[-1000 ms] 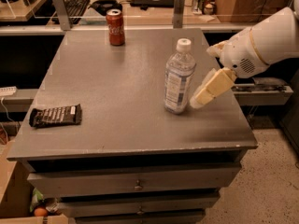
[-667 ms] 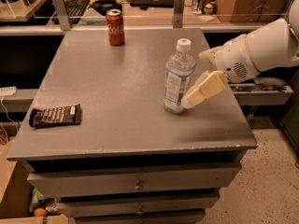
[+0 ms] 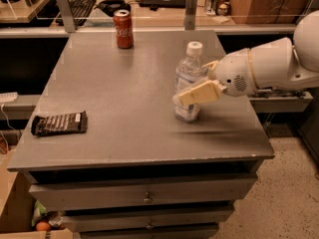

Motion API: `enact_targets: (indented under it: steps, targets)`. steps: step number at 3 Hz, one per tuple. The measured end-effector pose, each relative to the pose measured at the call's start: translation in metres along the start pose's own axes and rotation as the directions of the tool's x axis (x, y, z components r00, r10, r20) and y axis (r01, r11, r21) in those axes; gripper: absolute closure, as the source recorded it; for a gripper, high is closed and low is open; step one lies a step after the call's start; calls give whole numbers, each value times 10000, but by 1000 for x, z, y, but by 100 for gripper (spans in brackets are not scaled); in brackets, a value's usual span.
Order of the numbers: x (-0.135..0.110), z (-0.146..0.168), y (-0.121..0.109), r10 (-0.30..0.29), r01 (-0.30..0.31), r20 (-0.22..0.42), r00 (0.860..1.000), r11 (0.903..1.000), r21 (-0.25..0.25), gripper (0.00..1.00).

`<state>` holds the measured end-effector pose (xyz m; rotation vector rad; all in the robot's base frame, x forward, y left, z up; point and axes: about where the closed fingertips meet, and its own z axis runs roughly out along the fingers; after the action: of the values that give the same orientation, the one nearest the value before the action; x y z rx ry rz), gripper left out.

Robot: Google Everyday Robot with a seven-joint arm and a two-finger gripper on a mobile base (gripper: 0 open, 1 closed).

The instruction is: Move blue plastic bottle near coke can

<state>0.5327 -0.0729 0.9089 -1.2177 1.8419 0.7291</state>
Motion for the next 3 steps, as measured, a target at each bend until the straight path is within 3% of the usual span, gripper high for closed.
enact_targets:
  steps: [1, 2, 3]
  targets:
    - [-8, -3, -4, -58, 46, 376, 9993, 9995, 317, 62]
    - [-33, -25, -22, -632, 552, 736, 9953, 9928, 1064, 85]
    - [-37, -25, -22, -695, 612, 766, 9946, 9924, 1068, 100]
